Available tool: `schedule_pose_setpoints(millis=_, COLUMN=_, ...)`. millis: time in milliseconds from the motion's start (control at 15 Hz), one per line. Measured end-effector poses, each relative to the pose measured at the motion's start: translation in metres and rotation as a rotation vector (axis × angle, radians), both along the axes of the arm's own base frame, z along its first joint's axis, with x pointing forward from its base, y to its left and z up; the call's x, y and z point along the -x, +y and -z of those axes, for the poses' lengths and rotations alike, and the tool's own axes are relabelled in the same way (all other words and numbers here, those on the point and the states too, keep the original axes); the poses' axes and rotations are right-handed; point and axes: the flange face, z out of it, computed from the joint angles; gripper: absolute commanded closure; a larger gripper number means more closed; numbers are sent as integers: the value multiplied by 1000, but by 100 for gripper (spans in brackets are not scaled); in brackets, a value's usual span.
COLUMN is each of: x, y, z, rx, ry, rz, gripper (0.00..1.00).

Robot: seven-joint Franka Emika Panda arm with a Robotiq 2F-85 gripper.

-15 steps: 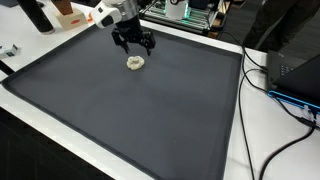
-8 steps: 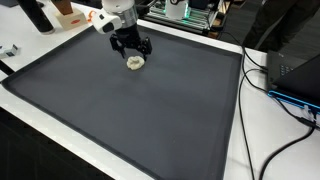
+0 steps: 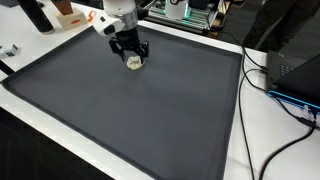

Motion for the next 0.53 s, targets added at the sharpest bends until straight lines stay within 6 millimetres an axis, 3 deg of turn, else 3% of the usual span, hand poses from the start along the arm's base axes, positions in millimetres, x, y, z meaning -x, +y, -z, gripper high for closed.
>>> schedule_pose_setpoints(millis=400, x=0, y=1, z=2, rx=7, ry=3, rz=-10, gripper=94)
schedule_pose_setpoints(millis=467, x=0, y=1, z=2, rx=7, ry=3, rz=-11, gripper=100)
schedule_pose_setpoints(millis=533, x=0, y=1, z=2, rx=7, ry=2, rz=-12, gripper=98)
